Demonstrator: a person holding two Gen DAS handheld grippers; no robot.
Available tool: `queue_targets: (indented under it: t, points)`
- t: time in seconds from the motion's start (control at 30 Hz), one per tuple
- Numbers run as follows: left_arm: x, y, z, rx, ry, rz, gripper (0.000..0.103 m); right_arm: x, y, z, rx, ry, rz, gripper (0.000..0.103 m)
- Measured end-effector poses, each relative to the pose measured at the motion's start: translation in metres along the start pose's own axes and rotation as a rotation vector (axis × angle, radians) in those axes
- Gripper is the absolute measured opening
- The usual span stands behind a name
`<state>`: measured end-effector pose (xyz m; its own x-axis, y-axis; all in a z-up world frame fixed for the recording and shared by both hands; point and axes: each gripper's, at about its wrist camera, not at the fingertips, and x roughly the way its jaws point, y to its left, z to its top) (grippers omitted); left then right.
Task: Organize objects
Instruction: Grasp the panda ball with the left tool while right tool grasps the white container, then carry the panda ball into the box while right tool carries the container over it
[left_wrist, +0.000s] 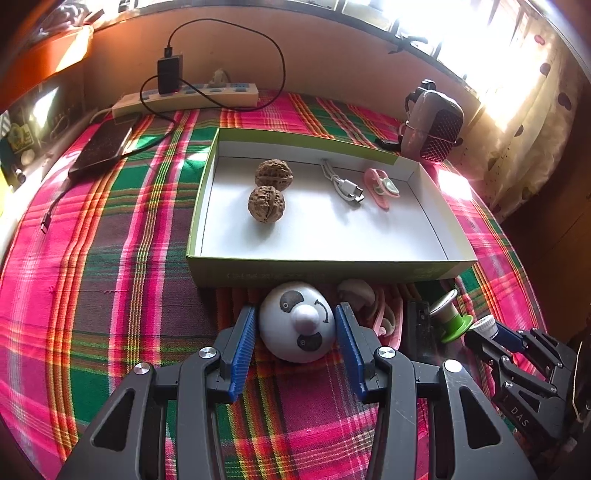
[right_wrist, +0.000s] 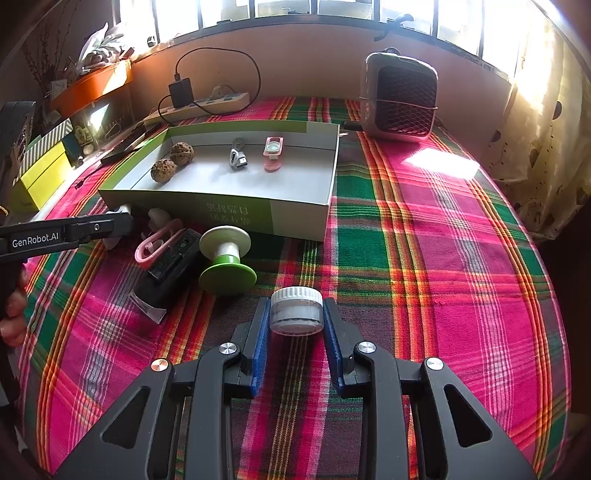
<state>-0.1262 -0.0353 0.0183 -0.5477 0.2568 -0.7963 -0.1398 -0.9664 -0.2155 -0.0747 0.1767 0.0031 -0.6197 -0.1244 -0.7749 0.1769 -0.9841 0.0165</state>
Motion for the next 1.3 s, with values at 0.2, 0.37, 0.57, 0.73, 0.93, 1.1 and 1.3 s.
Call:
queue_targets:
  t: [0.2,0.37,0.57,0.73,0.93,1.1,1.3]
  points:
    - [-0.010,-0.002,0.001,0.008,-0.026,0.000,0.042,-0.006,0.000,0.003,0.000,-0.014,-0.004,0.028]
    - [-0.019,-0.006,0.004,0.020,-0.047,0.001,0.042,-0.014,-0.001,0.008,-0.001,-0.031,-0.006,0.028]
    - [-0.028,-0.011,0.009,0.037,-0.072,0.005,0.042,-0.022,-0.002,0.017,0.000,-0.056,-0.007,0.028]
    - [-0.031,-0.014,0.014,0.047,-0.090,0.015,0.042,-0.026,0.000,0.026,-0.013,-0.072,-0.009,0.028]
    - [-0.033,-0.019,0.023,0.070,-0.108,0.013,0.042,-0.027,0.000,0.039,-0.014,-0.091,-0.006,0.028]
    - [-0.030,-0.020,0.028,0.074,-0.114,0.016,0.042,-0.029,0.000,0.053,-0.017,-0.115,0.003,0.028]
    - [-0.022,-0.020,0.036,0.074,-0.109,0.017,0.042,-0.021,-0.001,0.071,-0.022,-0.125,0.009,0.028]
